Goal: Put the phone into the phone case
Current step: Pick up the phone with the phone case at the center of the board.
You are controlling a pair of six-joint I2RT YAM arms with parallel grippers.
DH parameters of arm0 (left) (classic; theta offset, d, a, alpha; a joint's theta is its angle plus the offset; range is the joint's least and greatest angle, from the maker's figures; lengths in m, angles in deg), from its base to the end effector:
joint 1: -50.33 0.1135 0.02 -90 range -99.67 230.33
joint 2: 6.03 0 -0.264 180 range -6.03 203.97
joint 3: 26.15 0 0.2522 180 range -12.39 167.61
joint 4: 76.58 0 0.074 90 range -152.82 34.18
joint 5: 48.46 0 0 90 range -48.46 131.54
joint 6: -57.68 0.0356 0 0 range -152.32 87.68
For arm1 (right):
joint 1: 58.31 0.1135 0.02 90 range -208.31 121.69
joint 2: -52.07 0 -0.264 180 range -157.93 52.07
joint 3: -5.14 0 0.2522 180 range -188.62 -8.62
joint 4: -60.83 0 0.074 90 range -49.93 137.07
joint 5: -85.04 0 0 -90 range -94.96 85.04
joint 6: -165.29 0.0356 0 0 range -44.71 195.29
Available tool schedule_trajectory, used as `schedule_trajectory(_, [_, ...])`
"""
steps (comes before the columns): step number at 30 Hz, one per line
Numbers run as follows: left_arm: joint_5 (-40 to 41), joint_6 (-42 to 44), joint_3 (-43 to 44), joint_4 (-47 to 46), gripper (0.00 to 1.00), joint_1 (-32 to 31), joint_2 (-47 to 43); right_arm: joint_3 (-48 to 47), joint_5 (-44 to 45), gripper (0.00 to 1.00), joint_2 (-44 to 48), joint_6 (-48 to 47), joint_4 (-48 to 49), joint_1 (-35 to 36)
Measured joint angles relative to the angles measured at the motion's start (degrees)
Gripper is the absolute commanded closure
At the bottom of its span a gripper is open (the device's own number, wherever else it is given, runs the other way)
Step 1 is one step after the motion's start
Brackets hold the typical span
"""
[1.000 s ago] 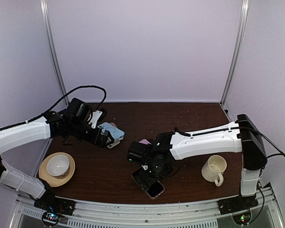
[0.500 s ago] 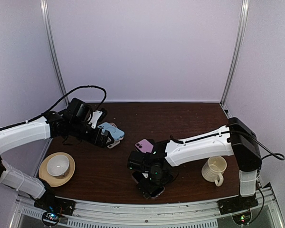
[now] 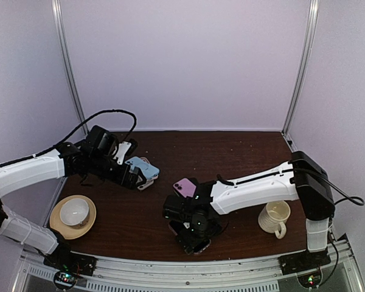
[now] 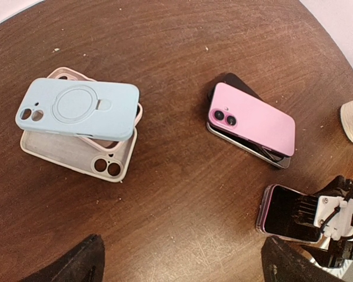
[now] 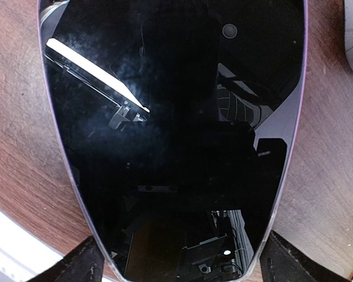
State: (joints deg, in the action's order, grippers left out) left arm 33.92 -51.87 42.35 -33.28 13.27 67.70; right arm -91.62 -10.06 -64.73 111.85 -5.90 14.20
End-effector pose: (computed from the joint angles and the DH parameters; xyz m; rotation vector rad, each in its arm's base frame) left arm 0.2123 -0.1662 0.2621 0.4428 2.4613 -0.5954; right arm 0.1118 0.3654 0.1534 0.9598 -2.9457 -0.1512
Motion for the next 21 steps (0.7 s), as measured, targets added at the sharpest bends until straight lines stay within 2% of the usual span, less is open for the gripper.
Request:
schedule_trajectory(4, [-0.07,0.0,-0.02,0.0,0.03,0.0,0.13,-0.31,0.28,0.34,-0.17,0.2,-0.39,0.11])
schedule_trajectory(13, [-0.09,0.02,-0.02,0.0,0.03,0.0,0.22,-0.5,1.38,0.48,0.04,0.09,-0.81,0.59])
schedule_trajectory(21, [-0.22,0.02,-0.02,0.0,0.04,0.0,0.24,3.54,6.29,0.55,3.19,-0.35,4.07,1.55])
